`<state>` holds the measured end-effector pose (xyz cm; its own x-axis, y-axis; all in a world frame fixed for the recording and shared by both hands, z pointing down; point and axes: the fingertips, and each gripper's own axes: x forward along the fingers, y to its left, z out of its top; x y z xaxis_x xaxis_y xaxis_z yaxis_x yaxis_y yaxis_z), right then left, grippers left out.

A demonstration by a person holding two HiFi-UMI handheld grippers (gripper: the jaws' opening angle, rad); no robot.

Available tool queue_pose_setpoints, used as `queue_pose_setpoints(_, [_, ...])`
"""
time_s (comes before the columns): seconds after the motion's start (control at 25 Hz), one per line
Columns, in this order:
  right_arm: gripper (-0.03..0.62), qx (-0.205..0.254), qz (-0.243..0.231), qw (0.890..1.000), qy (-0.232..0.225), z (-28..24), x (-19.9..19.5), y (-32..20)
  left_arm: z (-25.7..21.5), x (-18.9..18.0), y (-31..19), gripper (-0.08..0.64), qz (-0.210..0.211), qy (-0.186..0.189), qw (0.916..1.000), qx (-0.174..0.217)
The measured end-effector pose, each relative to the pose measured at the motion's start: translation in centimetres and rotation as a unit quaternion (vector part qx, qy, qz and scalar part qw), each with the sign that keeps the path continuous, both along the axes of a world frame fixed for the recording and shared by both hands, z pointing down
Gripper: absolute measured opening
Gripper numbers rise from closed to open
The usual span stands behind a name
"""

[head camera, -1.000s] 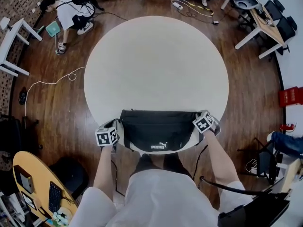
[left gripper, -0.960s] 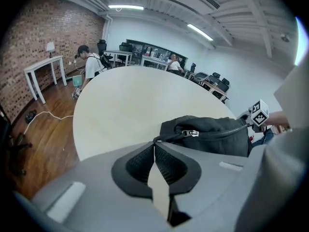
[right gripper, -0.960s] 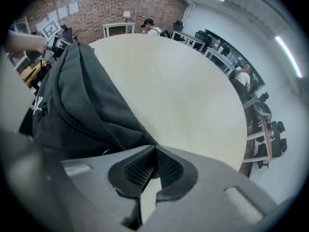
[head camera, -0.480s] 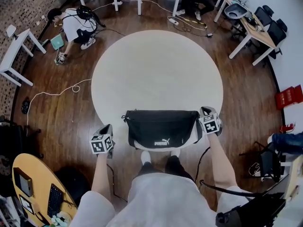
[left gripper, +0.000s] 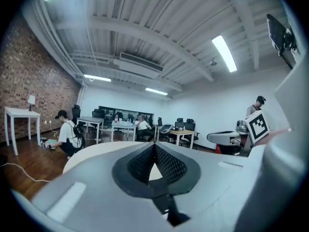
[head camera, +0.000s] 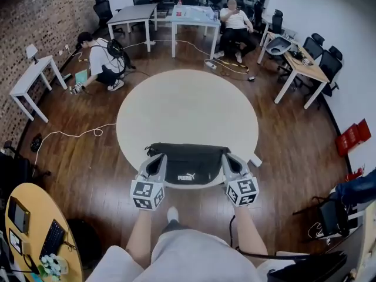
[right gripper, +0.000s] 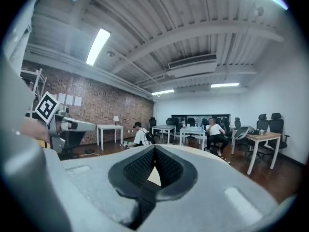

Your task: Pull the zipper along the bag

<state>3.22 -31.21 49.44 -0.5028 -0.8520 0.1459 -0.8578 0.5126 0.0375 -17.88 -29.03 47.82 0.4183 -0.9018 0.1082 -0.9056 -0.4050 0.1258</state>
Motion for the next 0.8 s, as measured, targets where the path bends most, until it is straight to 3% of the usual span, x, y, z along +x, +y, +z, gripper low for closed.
queue_pose_setpoints(0.2, [-0.012, 0.076, -0.032, 0.995, 0.052, -2.9, 2.3, 12.6, -3.3, 9.7, 10.2, 0.016, -0.002, -0.006, 0.9985, 0.055])
queue_pose_setpoints(0.36, [-0.012, 0.09, -0.036, 0.995, 0.03, -3.7, 5.9, 20.7, -2.2, 15.3, 17.9, 0.015, -0.022, -0.027, 0.998, 0.052])
queue_pose_setpoints(0.52, [-0.012, 0.106, -0.034, 0.994, 0.008, -5.5, 7.4, 25.9, -2.3, 17.1, 23.8, 0.017, -0.032, -0.005, 0.9992, 0.025])
queue_pose_setpoints(0.8, [-0.012, 0.122, -0.033, 0.992, 0.01, -10.4, 7.2, 30.1, -8.3, 16.8, 27.7, 0.017, -0.043, -0.017, 0.9948, 0.091])
